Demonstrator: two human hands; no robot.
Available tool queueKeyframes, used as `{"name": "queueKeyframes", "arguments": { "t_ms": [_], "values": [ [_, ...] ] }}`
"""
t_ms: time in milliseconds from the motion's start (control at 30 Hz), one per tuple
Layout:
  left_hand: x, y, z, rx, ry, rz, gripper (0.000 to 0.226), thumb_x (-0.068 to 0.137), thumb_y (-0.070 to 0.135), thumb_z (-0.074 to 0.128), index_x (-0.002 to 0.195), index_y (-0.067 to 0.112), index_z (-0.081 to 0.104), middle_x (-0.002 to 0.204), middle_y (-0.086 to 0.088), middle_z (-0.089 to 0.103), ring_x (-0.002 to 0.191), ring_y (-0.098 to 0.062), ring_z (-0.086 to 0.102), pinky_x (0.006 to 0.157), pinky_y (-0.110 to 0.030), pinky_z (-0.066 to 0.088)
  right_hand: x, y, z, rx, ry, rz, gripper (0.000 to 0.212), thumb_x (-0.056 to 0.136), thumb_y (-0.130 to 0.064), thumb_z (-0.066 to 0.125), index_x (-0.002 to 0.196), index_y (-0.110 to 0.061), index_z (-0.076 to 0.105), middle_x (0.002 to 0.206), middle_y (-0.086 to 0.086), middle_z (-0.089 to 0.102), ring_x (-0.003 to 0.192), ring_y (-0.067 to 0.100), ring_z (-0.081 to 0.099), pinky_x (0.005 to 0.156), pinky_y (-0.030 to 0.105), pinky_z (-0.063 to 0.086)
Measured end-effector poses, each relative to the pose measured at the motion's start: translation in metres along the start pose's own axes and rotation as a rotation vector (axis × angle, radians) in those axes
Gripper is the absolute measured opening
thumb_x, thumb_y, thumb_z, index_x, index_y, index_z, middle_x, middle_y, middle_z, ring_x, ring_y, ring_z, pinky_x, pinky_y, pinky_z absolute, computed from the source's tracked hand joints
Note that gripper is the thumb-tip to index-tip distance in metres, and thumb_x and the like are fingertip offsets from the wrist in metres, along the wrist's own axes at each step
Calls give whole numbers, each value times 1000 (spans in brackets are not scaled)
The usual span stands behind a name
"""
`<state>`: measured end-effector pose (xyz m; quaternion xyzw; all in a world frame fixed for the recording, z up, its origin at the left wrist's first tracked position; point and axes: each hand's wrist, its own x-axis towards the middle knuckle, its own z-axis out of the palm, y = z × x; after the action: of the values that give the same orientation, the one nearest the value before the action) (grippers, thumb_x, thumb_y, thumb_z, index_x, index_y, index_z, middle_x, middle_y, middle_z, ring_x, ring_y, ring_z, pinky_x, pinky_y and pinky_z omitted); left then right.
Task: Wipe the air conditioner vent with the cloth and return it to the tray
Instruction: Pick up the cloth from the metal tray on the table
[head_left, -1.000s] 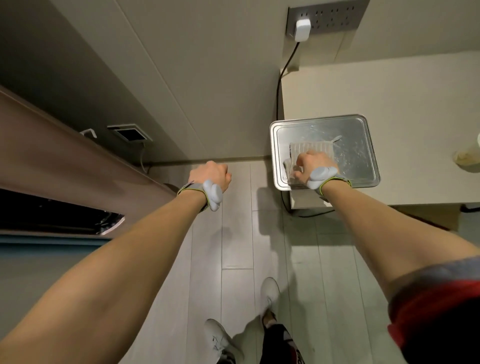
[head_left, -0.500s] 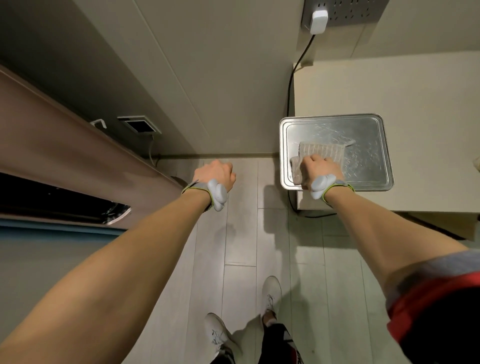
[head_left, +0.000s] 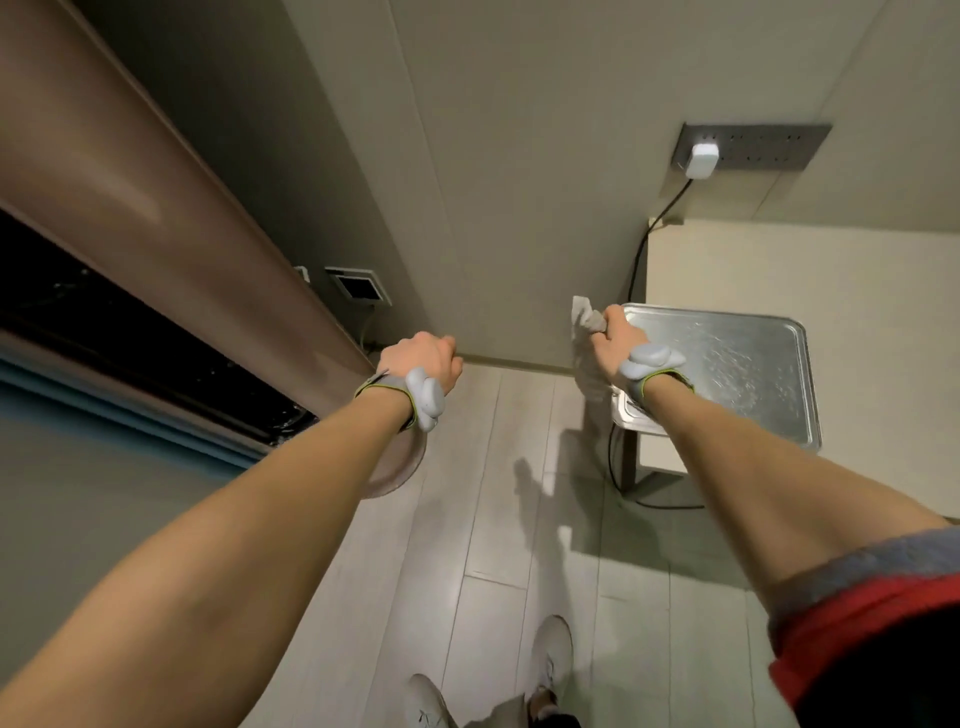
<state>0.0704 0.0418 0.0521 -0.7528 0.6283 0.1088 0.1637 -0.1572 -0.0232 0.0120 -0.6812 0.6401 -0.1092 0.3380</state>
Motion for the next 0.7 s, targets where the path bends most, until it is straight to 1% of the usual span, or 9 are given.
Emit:
{"name": "queueKeyframes", "arguments": {
  "t_ms": [133, 200, 267, 333, 433, 500, 567, 600, 700],
  "values": [
    [-21, -35, -19, -34, 25, -51, 33, 100, 31, 32, 114, 9, 53, 116, -15, 58, 103, -38, 59, 71, -36, 42, -6, -44, 6, 225, -8, 100, 20, 91, -22, 37, 108, -11, 41, 93, 15, 54, 84, 33, 51, 81, 40, 43],
    [-35, -56, -27, -55, 43, -88, 33, 100, 31, 32, 115, 9, 53, 116, -14, 58, 102, -37, 59, 70, -36, 42, -12, -72, 8, 427, -49, 138, 22, 86, -21, 40, 107, -16, 44, 89, 9, 57, 84, 33, 57, 86, 46, 52],
    [-52, -80, -33, -60, 64, -120, 33, 100, 31, 32, 114, 10, 54, 115, -13, 59, 102, -36, 59, 71, -36, 43, -24, -105, 12, 745, -106, 166, 19, 88, -11, 40, 104, -13, 50, 80, 6, 58, 77, 29, 59, 79, 48, 54],
    [-67, -106, -38, -70, 89, -157, 34, 100, 32, 32, 115, 11, 54, 117, -12, 59, 104, -36, 59, 71, -35, 42, -36, -137, 17, 988, -130, 200, 17, 92, -5, 38, 92, -11, 54, 78, 5, 58, 72, 26, 58, 74, 47, 52],
    [-88, -145, -45, -69, 113, -203, 34, 101, 33, 32, 116, 12, 53, 117, -11, 59, 103, -35, 59, 69, -34, 41, -48, -177, 29, 1211, -160, 268, 16, 94, -11, 41, 90, -12, 56, 80, 5, 61, 72, 23, 60, 75, 45, 51],
    [-101, -168, -49, -64, 125, -230, 34, 101, 33, 31, 116, 11, 53, 114, -10, 60, 99, -35, 60, 67, -33, 41, -53, -195, 40, 1280, -203, 219, 15, 92, -22, 53, 101, -11, 59, 90, 6, 68, 81, 24, 65, 86, 47, 52],
    [-116, -192, -53, -67, 136, -259, 33, 101, 32, 31, 113, 11, 53, 109, -10, 60, 89, -33, 59, 64, -34, 41, -59, -216, 52, 1278, -244, 153, 41, 82, -27, 68, 117, -9, 58, 111, 11, 69, 96, 27, 68, 93, 48, 52],
    [-123, -205, -55, -70, 146, -275, 32, 101, 32, 32, 112, 11, 53, 107, -10, 60, 83, -31, 57, 63, -34, 42, -63, -230, 57, 1264, -250, 112, 51, 79, -24, 72, 124, -9, 55, 118, 13, 67, 102, 29, 67, 95, 50, 52],
    [-144, -240, -62, -77, 153, -308, 31, 102, 32, 32, 111, 11, 53, 101, -6, 58, 73, -27, 55, 58, -32, 41, -74, -266, 74, 1174, -277, 39, 58, 75, -6, 74, 127, -8, 51, 124, 16, 64, 109, 33, 64, 98, 53, 49]
  ]
}}
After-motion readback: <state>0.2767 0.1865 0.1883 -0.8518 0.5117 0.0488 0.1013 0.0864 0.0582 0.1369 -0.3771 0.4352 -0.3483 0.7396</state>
